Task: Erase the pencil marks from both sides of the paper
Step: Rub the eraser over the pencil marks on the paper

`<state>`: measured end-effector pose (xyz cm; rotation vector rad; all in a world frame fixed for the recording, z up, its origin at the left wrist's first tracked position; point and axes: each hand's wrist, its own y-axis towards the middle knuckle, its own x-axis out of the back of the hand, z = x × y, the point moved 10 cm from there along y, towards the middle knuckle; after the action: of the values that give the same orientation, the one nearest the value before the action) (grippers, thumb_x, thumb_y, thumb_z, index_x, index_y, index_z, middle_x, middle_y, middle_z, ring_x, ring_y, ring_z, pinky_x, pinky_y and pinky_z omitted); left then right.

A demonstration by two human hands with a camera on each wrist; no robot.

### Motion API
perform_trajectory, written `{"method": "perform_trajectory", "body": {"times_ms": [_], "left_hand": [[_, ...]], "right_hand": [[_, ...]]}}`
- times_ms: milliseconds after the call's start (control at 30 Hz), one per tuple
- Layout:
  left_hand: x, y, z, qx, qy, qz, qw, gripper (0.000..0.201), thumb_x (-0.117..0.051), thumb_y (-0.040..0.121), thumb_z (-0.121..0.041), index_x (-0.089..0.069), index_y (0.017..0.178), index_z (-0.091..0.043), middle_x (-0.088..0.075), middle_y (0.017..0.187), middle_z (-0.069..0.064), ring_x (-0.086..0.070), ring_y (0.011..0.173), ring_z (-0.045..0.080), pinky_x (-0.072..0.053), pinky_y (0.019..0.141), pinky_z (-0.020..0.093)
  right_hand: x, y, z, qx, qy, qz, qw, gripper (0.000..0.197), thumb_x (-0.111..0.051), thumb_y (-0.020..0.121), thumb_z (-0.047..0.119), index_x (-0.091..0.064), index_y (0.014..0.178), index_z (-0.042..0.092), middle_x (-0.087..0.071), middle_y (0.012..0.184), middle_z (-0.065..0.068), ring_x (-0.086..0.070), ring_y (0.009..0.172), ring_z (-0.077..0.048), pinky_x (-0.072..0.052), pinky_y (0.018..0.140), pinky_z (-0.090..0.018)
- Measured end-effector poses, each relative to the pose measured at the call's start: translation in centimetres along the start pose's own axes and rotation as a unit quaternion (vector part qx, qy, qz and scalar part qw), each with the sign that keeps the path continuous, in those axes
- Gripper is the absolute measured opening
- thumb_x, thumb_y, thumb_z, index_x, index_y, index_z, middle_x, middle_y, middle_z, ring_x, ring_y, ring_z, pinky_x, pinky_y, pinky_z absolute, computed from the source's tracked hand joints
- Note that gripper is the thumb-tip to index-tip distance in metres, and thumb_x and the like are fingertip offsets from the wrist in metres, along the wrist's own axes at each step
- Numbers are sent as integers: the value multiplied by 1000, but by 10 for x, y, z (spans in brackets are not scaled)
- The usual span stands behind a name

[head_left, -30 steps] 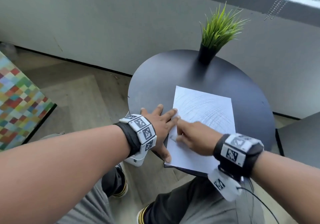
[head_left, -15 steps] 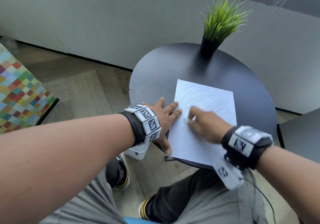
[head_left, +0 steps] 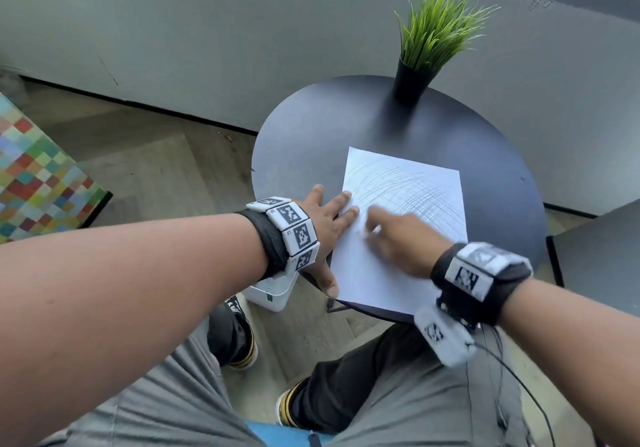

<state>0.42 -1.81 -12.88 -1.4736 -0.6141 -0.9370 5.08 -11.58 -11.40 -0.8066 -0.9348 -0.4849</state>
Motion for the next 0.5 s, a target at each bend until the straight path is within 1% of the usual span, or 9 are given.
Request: {"method": "perform_trajectory", "body": {"times_ms": [33, 67, 100, 200, 233, 267, 367, 400, 500], "left_hand": [[1, -1, -1, -1, 4, 0, 1000, 141, -69, 56, -85, 12, 156, -27, 17, 163, -8, -2, 146, 38, -44, 91, 64], [1, -2, -1, 0, 5, 2, 1000, 141, -69, 56, -85, 12, 156, -28, 17, 163, -8, -2, 146, 38, -44, 91, 64], [0, -2, -1, 1, 7, 4, 1000, 141, -69, 56, -85, 13, 156, -28, 17, 163, -8, -1, 146, 39, -43, 92, 64], [-1, -1, -1, 2, 6, 17, 1000, 140, -69, 56, -85, 15, 155, -33, 20, 163, -6, 1, 147, 41, -42, 95, 65], [0, -1, -1, 2, 7, 17, 1000, 139, -69, 56, -85, 15, 155, -33, 19, 163, -6, 1, 146, 41, -42, 95, 65], [1, -1, -1, 0, 10, 17, 1000, 140, -69, 56, -85, 15, 155, -34, 18, 163, -5, 0, 146, 41, -42, 95, 65], [3, -1, -3, -2, 23, 17, 1000, 141, -66, 55, -87, 15, 155, -32, 15, 164, -3, -4, 144, 41, -42, 96, 62], [4, -2, -3, -1, 23, 20, 1000, 141, -67, 55, -87, 15, 155, -31, 14, 164, -3, -3, 145, 41, -42, 97, 62], [5, -2, -4, 1, 19, 22, 1000, 141, -70, 56, -84, 15, 156, -31, 16, 164, -3, 0, 146, 42, -39, 101, 62]], "right_hand": [[20, 7, -21, -49, 22, -44, 998, 16, -49, 99, 35, -48, 106, 20, -63, 100, -16, -58, 87, -33, -48, 77, -38], [24, 8, -31, -69, 32, -66, 995, 19, -47, 99, 37, -47, 106, 19, -63, 101, -17, -57, 87, -34, -47, 76, -38], [20, 3, -22, -50, 15, -56, 997, 19, -45, 100, 35, -45, 108, 18, -63, 101, -18, -58, 88, -35, -48, 77, -39], [-36, -26, 36, 92, -27, 51, 994, 14, -42, 100, 31, -41, 112, 23, -64, 96, -18, -60, 83, -36, -51, 77, -46], [-37, -26, 36, 97, -26, 67, 993, 13, -44, 100, 31, -42, 111, 24, -65, 96, -17, -60, 83, -36, -51, 78, -46], [-24, -14, 26, 69, -21, 47, 996, 13, -45, 99, 31, -44, 110, 23, -65, 100, -17, -60, 85, -34, -51, 79, -44], [30, 16, -34, -85, 34, -74, 993, 20, -48, 99, 36, -48, 106, 17, -63, 105, -19, -57, 91, -34, -46, 79, -38], [29, 13, -32, -87, 33, -78, 993, 22, -48, 100, 35, -47, 108, 15, -63, 106, -21, -57, 92, -35, -46, 78, -38], [-17, -6, 22, 38, -9, 4, 999, 28, -44, 101, 33, -42, 121, 13, -64, 107, -20, -59, 88, -34, -47, 77, -39]]}}
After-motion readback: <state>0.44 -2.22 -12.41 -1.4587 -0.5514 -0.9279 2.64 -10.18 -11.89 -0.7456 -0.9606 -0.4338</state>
